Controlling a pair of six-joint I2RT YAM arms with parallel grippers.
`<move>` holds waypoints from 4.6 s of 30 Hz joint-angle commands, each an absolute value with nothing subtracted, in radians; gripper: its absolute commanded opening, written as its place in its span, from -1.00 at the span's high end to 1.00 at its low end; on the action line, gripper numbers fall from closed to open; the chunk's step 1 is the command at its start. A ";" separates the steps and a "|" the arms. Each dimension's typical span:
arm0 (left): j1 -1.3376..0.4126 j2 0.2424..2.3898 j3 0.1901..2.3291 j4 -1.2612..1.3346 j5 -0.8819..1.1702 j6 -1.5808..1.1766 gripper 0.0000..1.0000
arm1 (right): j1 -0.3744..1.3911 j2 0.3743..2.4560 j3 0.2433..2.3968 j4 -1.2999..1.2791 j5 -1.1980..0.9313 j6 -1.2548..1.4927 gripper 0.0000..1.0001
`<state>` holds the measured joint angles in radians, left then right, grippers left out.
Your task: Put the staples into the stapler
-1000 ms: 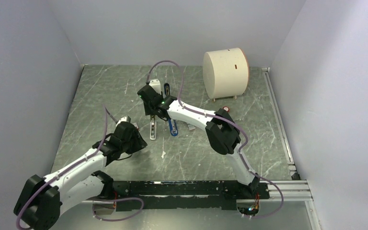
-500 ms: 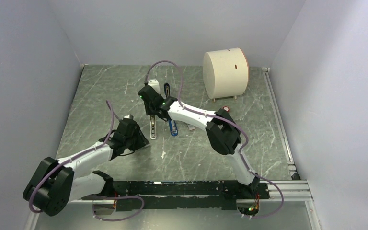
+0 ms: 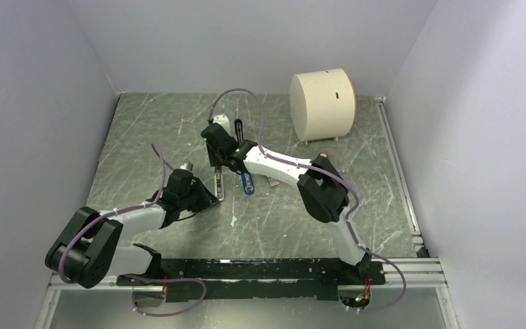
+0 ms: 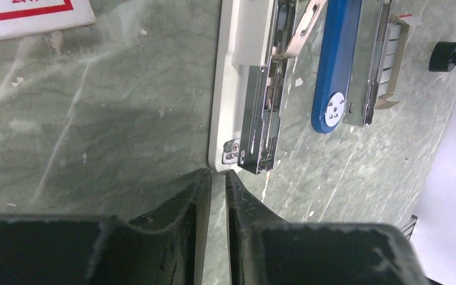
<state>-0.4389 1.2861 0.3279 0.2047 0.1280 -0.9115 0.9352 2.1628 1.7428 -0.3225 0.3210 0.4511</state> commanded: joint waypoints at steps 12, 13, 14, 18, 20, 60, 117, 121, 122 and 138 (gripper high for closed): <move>-0.395 1.418 0.294 0.302 0.125 -0.913 0.66 | 0.958 2.097 1.687 -0.331 0.278 0.449 0.68; -0.394 1.436 0.296 0.304 0.140 -0.908 0.67 | 0.965 2.094 1.684 -0.338 0.292 0.450 0.69; -0.394 1.454 0.299 0.296 0.143 -0.904 0.69 | 0.973 2.090 1.680 -0.344 0.304 0.450 0.69; -0.394 1.510 0.296 0.310 0.154 -0.901 0.73 | 0.998 2.074 1.644 -0.354 0.334 0.477 0.74; -0.394 1.531 0.295 0.315 0.156 -0.902 0.75 | 1.013 2.064 1.620 -0.357 0.355 0.490 0.76; -0.393 1.518 0.292 0.267 0.106 -0.915 0.74 | 1.112 2.146 1.464 -0.395 0.371 0.643 0.78; -0.393 1.194 0.236 0.059 -0.016 -0.888 0.58 | 1.071 1.961 1.516 -0.435 0.426 0.582 0.35; -0.393 1.165 0.235 0.045 -0.010 -0.879 0.58 | 1.065 1.942 1.497 -0.439 0.408 0.575 0.11; -0.393 1.156 0.238 0.038 -0.010 -0.877 0.58 | 1.065 1.950 1.494 -0.446 0.394 0.577 0.06; -0.393 0.912 0.285 -0.190 -0.129 -0.884 0.30 | 1.065 2.126 1.523 -0.475 0.272 0.578 -0.15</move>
<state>-0.3893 0.9413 0.2661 -0.1272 -0.0795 -0.8791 1.0668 2.0819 1.4857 -0.4572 0.2897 0.5819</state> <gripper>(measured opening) 0.335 0.602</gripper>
